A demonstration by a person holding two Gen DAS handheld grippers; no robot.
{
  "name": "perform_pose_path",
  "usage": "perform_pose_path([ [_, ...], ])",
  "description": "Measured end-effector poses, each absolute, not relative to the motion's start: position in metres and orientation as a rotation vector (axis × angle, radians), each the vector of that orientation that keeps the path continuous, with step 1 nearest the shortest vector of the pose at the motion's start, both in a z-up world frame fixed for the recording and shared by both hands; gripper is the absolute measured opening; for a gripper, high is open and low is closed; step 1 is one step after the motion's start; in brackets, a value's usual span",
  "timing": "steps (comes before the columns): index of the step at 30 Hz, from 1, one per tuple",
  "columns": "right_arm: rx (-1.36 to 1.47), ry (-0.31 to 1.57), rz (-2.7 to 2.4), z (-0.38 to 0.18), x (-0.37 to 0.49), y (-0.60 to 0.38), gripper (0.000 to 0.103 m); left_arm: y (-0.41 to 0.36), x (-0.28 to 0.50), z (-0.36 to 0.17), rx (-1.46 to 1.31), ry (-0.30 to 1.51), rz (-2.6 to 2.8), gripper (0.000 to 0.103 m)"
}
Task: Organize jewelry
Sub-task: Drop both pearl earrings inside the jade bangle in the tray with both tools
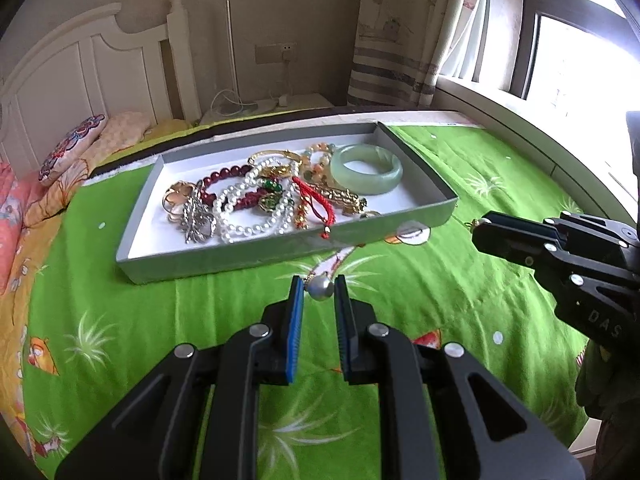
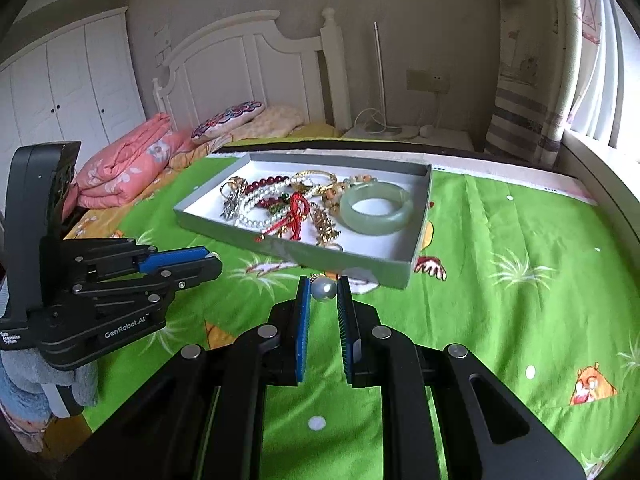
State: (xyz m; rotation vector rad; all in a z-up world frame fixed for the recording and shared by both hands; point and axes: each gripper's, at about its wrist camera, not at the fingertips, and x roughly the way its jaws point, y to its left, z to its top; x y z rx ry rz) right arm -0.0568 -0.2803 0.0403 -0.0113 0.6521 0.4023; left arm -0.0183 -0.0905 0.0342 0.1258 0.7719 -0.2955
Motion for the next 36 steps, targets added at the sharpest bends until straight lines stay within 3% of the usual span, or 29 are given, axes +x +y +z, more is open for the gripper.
perform_pose_path([
  [15, -0.048, 0.661, 0.35, 0.045, 0.026, -0.269, 0.015, -0.109, 0.066, 0.064, 0.025, 0.736, -0.369, 0.015],
  [26, -0.02, 0.709, 0.334, 0.029, 0.069, -0.273, 0.016, -0.148, 0.132, 0.057, -0.002, 0.775, -0.451, 0.017],
  [29, 0.003, 0.7, 0.34, 0.031, 0.066, -0.279, 0.021, -0.148, 0.138, 0.056, -0.014, 0.778, -0.435, 0.037],
  [31, 0.013, 0.694, 0.331, 0.034, 0.059, -0.284, 0.027, -0.141, 0.133, 0.06, -0.026, 0.757, -0.407, 0.064],
  [34, 0.059, 0.679, 0.324, 0.041, 0.038, -0.294, 0.029, -0.119, 0.111, 0.073, -0.028, 0.675, -0.317, 0.082],
  [36, 0.082, 0.678, 0.316, 0.042, 0.021, -0.296, 0.045, -0.105, 0.088, 0.079, 0.006, 0.603, -0.236, 0.098],
])
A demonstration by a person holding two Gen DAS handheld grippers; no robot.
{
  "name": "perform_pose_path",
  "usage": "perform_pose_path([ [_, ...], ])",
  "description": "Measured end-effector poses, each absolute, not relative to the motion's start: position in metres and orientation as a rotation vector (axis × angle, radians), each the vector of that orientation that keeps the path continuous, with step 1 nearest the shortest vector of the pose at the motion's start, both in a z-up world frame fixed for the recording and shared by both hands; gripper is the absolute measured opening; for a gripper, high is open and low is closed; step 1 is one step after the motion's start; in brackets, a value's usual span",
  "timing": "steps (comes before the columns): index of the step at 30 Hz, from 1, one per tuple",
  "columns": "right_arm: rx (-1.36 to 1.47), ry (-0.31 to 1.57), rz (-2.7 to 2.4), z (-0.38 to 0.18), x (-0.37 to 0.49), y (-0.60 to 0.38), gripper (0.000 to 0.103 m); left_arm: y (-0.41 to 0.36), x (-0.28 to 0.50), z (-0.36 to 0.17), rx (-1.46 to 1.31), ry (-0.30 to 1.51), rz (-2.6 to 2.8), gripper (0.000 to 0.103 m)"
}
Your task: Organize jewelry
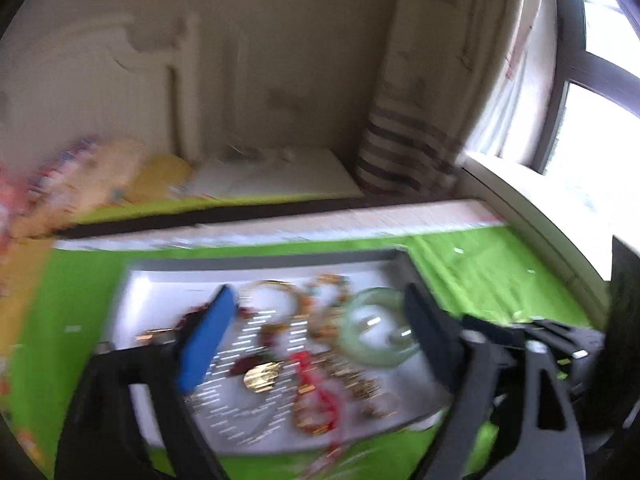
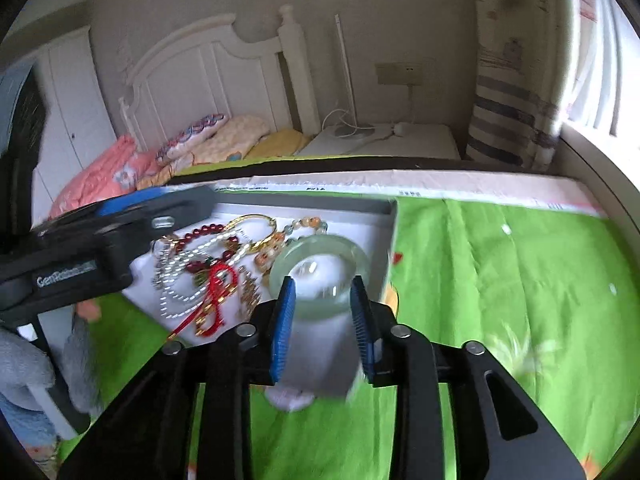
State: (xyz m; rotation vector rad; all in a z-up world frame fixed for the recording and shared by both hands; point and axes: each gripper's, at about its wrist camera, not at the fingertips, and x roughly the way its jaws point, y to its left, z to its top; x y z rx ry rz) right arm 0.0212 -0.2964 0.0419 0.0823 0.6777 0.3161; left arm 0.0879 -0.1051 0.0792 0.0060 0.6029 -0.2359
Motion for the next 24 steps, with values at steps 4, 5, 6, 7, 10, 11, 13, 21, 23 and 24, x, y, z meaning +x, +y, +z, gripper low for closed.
perform_pose_path([
  [4, 0.11, 0.673, 0.302, 0.039, -0.008, -0.288, 0.072, -0.087, 0.047, 0.071, 0.061, 0.551, -0.13, 0.101],
  [5, 0.11, 0.676, 0.295, 0.038, -0.011, -0.286, 0.075, -0.083, 0.039, 0.065, 0.073, 0.564, -0.086, 0.101],
  [6, 0.104, 0.676, 0.275, 0.037, -0.015, -0.281, 0.08, -0.081, 0.033, 0.06, 0.085, 0.567, -0.044, 0.101],
  [7, 0.096, 0.671, 0.248, 0.035, -0.019, -0.276, 0.083, -0.079, 0.026, 0.055, 0.1, 0.565, -0.006, 0.101],
  [10, 0.048, 0.669, 0.171, 0.03, -0.024, -0.262, 0.087, -0.074, 0.013, 0.047, 0.125, 0.562, 0.009, 0.101],
  [11, 0.027, 0.671, 0.15, 0.029, -0.023, -0.259, 0.087, -0.071, 0.011, 0.047, 0.111, 0.564, 0.005, 0.101],
  [13, 0.005, 0.659, 0.1, 0.031, -0.024, -0.257, 0.087, -0.063, 0.007, 0.048, 0.079, 0.544, 0.013, 0.101],
  [21, 0.034, 0.664, 0.051, 0.028, -0.02, -0.265, 0.087, -0.051, 0.006, 0.042, 0.034, 0.569, 0.001, 0.101],
  [23, 0.017, 0.674, 0.037, 0.027, -0.019, -0.262, 0.087, -0.053, 0.004, 0.042, 0.04, 0.563, -0.012, 0.101],
  [24, 0.011, 0.675, 0.037, 0.027, -0.019, -0.261, 0.087, -0.054, 0.003, 0.043, 0.043, 0.561, -0.016, 0.101],
])
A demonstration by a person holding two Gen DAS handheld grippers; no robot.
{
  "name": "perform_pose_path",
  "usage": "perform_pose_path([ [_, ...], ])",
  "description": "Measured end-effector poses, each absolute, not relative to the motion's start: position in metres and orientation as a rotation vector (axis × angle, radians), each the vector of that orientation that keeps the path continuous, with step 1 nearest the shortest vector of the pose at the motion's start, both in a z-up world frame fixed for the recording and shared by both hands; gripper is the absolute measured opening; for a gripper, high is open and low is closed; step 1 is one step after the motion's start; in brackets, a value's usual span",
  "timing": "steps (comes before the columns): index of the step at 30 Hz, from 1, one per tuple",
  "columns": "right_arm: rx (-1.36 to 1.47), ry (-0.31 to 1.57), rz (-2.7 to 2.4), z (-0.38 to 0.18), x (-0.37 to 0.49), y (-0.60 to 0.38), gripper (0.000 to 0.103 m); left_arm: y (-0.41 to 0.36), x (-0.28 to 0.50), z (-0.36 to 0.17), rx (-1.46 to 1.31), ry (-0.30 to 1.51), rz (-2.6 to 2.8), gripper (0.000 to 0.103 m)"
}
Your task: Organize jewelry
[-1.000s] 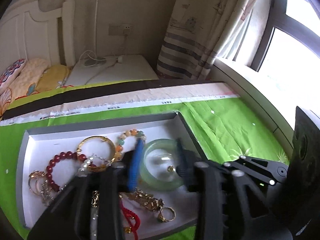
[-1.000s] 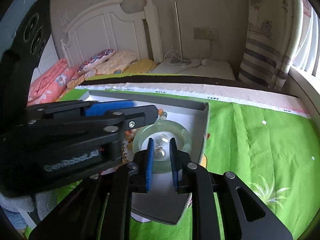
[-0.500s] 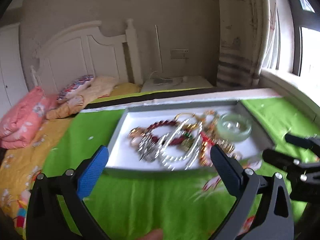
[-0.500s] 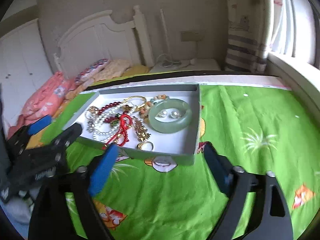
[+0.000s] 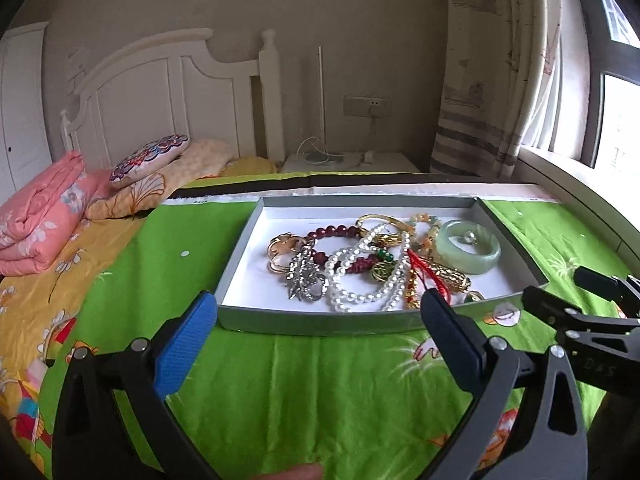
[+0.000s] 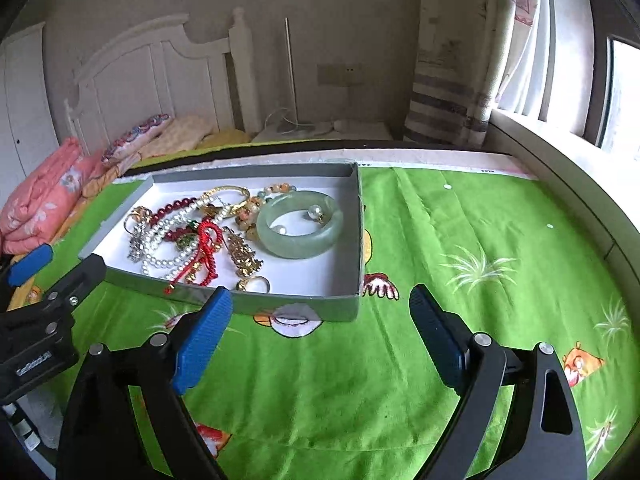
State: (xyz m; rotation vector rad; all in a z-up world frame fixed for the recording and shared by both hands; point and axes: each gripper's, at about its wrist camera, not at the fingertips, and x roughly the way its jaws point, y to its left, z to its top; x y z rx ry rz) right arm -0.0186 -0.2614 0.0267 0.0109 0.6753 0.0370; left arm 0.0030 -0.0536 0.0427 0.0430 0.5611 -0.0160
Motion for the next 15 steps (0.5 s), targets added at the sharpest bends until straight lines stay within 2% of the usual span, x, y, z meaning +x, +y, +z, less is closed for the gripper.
perform_pose_path([
  [15, 0.008, 0.663, 0.033, 0.0268, -0.0237, -0.2605, 0.087, -0.0534, 0.0017, 0.043, 0.038, 0.56, -0.029, 0.101],
])
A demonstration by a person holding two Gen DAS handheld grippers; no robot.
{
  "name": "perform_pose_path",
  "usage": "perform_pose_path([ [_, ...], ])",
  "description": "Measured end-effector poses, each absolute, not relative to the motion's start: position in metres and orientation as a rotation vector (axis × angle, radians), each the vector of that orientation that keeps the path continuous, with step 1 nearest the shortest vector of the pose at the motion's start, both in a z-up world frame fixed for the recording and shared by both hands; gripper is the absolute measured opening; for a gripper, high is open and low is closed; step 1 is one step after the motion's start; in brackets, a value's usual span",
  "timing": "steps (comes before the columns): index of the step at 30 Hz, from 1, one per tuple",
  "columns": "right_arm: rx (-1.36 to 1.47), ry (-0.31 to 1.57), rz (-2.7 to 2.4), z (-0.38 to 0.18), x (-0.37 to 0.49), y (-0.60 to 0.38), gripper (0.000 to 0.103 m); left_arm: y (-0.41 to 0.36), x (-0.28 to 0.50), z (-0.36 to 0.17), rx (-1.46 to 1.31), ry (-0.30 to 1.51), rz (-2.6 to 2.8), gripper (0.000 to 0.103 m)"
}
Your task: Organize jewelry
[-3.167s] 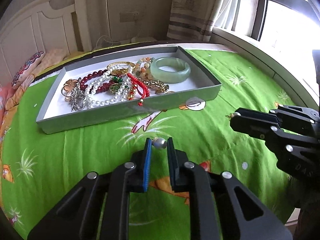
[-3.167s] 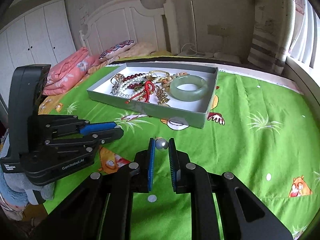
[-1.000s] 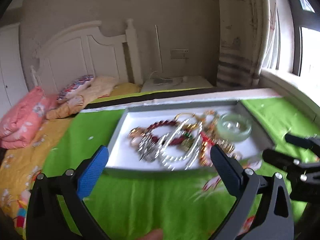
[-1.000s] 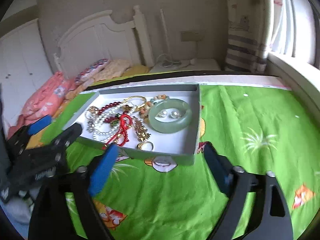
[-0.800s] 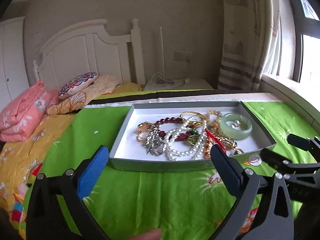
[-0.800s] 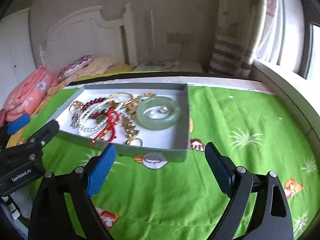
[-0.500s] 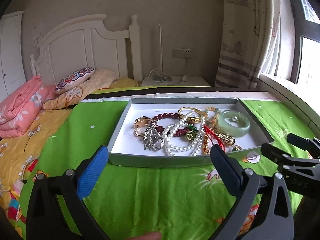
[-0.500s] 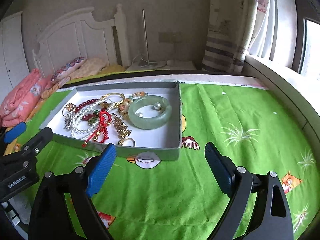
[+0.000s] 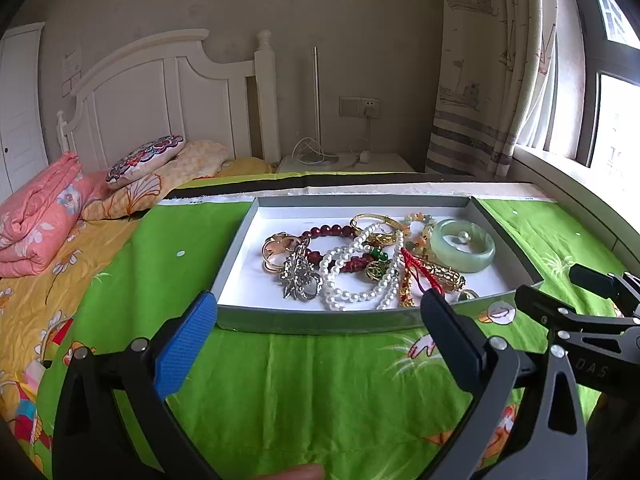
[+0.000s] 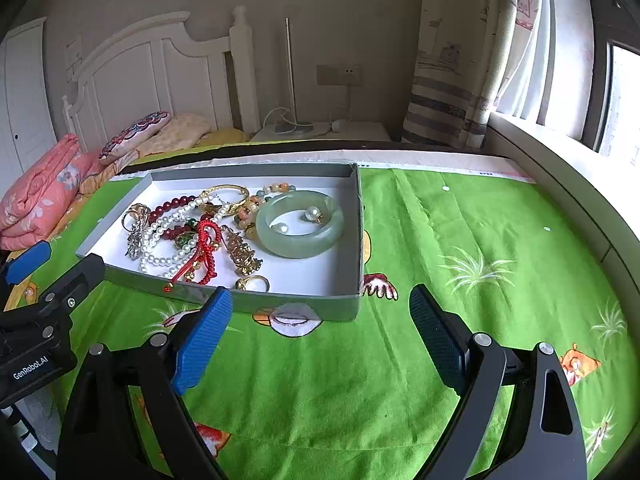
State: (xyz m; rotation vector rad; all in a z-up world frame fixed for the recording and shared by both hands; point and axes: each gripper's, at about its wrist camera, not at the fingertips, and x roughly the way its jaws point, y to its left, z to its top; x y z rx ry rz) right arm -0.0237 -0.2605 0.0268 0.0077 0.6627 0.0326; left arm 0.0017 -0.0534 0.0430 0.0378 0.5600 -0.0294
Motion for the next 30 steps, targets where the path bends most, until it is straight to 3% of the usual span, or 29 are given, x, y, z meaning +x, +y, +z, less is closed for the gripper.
perform_pose_path([
  [30, 0.004, 0.662, 0.025, 0.0277, -0.0246, -0.2607, 0.087, -0.0559, 0.001, 0.0409, 0.042, 0.563, -0.03, 0.101],
])
